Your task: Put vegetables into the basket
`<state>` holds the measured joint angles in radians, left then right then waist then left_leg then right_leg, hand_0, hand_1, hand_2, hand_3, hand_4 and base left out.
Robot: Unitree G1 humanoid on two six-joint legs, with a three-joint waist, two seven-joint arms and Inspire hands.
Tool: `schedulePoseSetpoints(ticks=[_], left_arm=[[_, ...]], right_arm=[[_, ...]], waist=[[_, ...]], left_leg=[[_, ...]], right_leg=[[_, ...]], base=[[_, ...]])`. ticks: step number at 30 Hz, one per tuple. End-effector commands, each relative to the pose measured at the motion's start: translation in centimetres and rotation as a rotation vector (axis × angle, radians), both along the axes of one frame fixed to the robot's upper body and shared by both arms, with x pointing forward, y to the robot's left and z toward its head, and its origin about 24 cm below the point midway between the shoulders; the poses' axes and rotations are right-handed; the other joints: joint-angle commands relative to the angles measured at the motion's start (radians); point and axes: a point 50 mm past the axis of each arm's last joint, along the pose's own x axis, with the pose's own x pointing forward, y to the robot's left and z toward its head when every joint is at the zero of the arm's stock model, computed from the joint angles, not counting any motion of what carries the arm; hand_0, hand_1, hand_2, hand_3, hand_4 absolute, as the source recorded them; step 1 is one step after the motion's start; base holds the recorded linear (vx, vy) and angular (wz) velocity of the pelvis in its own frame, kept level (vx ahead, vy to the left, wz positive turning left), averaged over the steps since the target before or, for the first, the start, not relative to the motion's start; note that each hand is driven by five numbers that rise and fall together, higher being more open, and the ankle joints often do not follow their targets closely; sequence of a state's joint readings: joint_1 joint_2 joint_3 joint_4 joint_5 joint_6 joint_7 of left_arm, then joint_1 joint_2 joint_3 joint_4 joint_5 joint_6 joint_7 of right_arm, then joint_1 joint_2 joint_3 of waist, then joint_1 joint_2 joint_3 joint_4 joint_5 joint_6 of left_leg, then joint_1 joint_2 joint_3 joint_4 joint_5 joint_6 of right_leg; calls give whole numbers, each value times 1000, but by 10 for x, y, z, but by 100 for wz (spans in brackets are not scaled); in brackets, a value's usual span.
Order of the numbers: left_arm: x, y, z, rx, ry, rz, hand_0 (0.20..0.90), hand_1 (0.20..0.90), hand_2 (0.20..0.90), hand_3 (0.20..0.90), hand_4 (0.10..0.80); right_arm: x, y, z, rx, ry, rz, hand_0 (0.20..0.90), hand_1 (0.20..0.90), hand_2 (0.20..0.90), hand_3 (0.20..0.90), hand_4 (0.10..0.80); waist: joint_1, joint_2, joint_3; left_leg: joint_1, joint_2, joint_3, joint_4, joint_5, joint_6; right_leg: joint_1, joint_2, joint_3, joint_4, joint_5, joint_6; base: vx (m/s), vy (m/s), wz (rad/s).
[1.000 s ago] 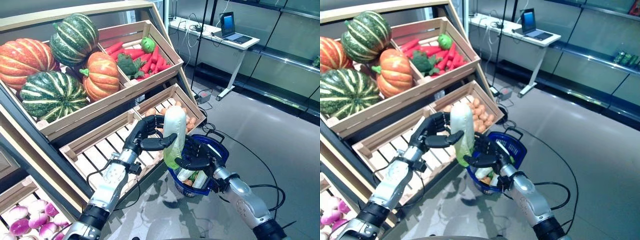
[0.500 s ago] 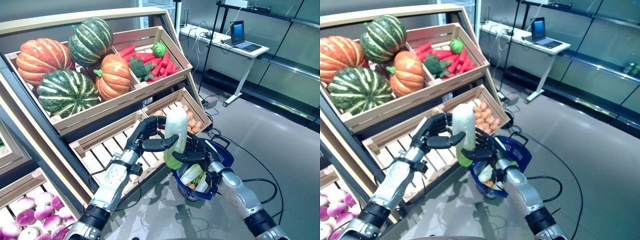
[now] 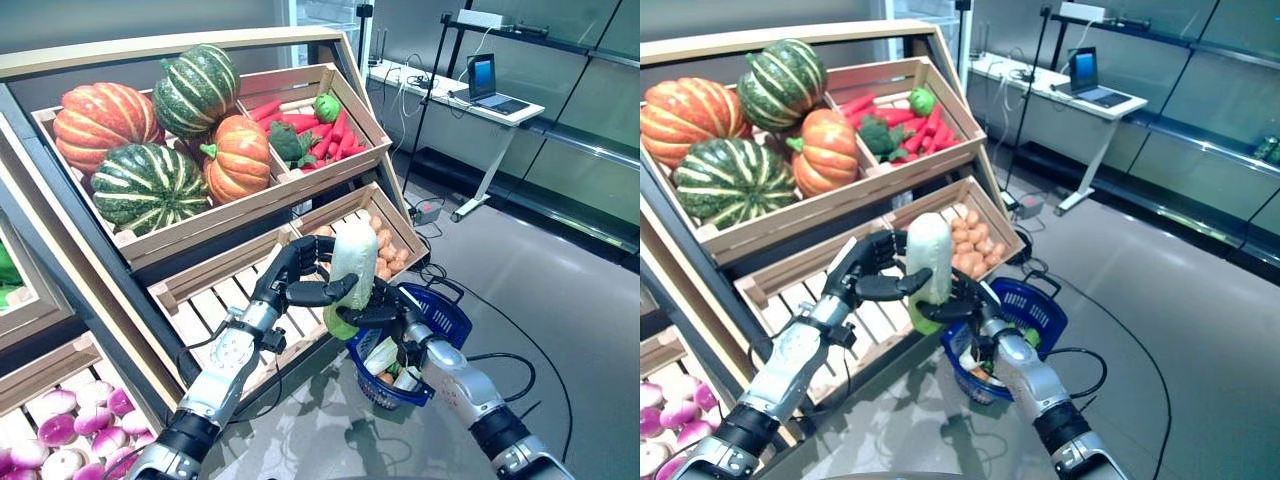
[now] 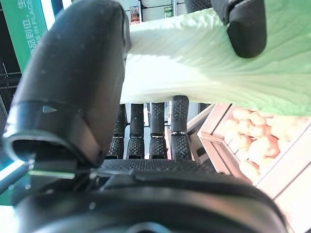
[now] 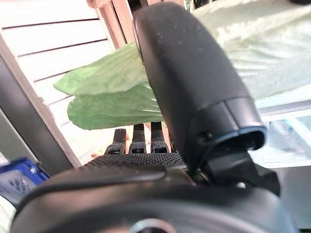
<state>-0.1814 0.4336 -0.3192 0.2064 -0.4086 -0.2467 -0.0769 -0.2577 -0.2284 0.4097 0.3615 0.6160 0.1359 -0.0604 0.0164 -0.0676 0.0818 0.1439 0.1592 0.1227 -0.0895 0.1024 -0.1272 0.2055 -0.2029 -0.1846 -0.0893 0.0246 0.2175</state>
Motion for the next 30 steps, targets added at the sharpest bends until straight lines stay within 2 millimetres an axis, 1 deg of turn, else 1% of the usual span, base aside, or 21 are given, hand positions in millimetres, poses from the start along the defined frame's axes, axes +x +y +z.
schedulePoseSetpoints(ticks=[1, 8, 11, 13, 15, 16, 17, 18, 22, 30], left_arm=[[12, -57, 87, -254, -352, -275, 300, 300, 300, 300, 400], [9, -64, 77, -269, -295, -337, 300, 300, 300, 300, 400], [8, -67, 72, -265, -273, -364, 300, 300, 300, 300, 400], [7, -69, 69, -262, -259, -375, 300, 300, 300, 300, 400], [7, -68, 66, -260, -246, -373, 300, 300, 300, 300, 400], [7, -67, 64, -258, -241, -372, 300, 300, 300, 300, 400], [8, -67, 63, -256, -237, -370, 300, 300, 300, 300, 400], [8, -67, 63, -253, -236, -369, 300, 300, 300, 300, 400], [8, -65, 61, -245, -228, -358, 300, 300, 300, 300, 400], [10, -64, 59, -238, -224, -346, 300, 300, 300, 300, 400]], right_arm=[[34, 31, 50, 107, -170, 47, 900, 900, 900, 900, 800], [42, 37, 66, 188, -210, 86, 900, 900, 900, 900, 800], [46, 38, 76, 232, -250, 119, 900, 900, 900, 900, 800], [47, 39, 85, 292, -287, 144, 900, 900, 900, 900, 800], [49, 36, 93, 333, -322, 156, 900, 900, 900, 900, 800], [50, 35, 95, 349, -333, 155, 820, 820, 820, 820, 747], [51, 33, 97, 360, -342, 149, 481, 481, 481, 481, 521], [51, 31, 98, 370, -349, 144, 300, 300, 300, 300, 400], [51, 24, 101, 386, -374, 128, 300, 300, 300, 300, 400], [54, 18, 105, 371, -396, 122, 300, 300, 300, 300, 400]], waist=[[24, 25, -45], [31, 24, -46], [34, 25, -49], [36, 24, -51], [37, 24, -52], [37, 23, -53], [36, 23, -55], [36, 23, -55], [34, 24, -56], [27, 24, -54]], left_leg=[[23, -15, -39, 2, -112, 20], [27, -16, -42, 2, -113, 20], [28, -16, -44, 2, -115, 21], [28, -17, -46, 2, -116, 21], [28, -17, -46, 2, -116, 21], [28, -17, -46, 2, -116, 21], [27, -17, -46, 2, -117, 21], [27, -17, -46, 2, -117, 22], [25, -16, -46, 2, -117, 23], [23, -16, -43, 2, -116, 24]], right_leg=[[-3, 19, -12, 25, -18, -64], [1, 20, -15, 27, -20, -67], [2, 21, -16, 27, -20, -67], [3, 22, -17, 25, -21, -67], [3, 22, -19, 26, -21, -67], [2, 22, -18, 26, -21, -67], [1, 23, -18, 26, -21, -67], [1, 23, -18, 26, -21, -67], [-3, 23, -17, 26, -21, -66], [-8, 24, -11, 25, -19, -65]], base=[[7, 3, 9], [4, 1, 4], [0, 0, 0], [0, 0, 0], [0, 0, 0], [0, 0, 0], [0, 0, 0], [0, 0, 0], [0, 0, 0], [0, 0, 0]])
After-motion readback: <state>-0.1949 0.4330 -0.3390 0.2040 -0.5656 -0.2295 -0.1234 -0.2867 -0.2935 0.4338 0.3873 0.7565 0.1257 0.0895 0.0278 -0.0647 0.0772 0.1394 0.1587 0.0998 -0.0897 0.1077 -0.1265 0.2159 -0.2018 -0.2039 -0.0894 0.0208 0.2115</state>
